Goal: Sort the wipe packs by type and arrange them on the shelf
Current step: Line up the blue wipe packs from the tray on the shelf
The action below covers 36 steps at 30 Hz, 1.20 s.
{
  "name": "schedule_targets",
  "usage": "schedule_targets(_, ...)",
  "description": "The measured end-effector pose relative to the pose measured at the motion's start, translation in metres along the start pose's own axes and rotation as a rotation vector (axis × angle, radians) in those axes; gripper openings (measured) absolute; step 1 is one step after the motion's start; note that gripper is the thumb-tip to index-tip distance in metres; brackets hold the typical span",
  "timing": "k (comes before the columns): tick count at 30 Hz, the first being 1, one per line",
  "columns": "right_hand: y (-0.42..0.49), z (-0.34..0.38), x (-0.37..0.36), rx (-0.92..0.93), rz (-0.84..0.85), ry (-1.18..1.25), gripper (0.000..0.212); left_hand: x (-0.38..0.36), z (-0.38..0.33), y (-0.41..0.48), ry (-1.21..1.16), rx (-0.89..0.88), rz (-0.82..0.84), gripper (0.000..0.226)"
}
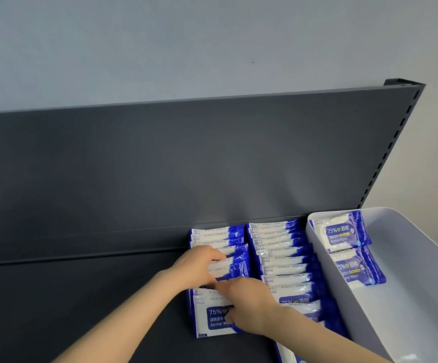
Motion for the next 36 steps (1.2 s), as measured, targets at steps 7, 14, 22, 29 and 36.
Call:
schedule_targets(7, 0.014, -0.002, -0.004, -0.015, -0.020, 0.042, 0.056, 0.007, 0.010, -0.005, -0.263, 0.016, -0.174, 0.049)
schedule_targets(14, 0.006, -0.010, -0.006, 0.008, -0.099, -0.037, 0.067, 0.007, 0.043, -0.035, -0.227, 0.197, -0.346, 0.035)
schedule_targets(22, -0.005, -0.014, -0.011, -0.005, -0.254, -0.038, 0.066, -0.002, 0.026, -0.046, -0.255, 0.189, -0.478, 0.027)
schedule_targets(29, -0.015, -0.018, -0.024, -0.018, -0.476, -0.120, 0.080, -0.028, 0.012, -0.083, -0.055, 0.185, -0.426, 0.015)
schedule_targets(36, -0.023, -0.015, -0.034, -0.036, -0.546, -0.199, 0.081, -0.031, 0.002, -0.092, -0.012, 0.250, -0.396, 0.022)
Point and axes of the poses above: each hand's wrist, its own y-axis towards the middle knuckle, its own x-axis out of the back of the hand, z = x × y, the point moved 6 cm from there along y, towards the middle knuckle, and after that the axes turned 5 degrees about -x, right-handed, at the moved point
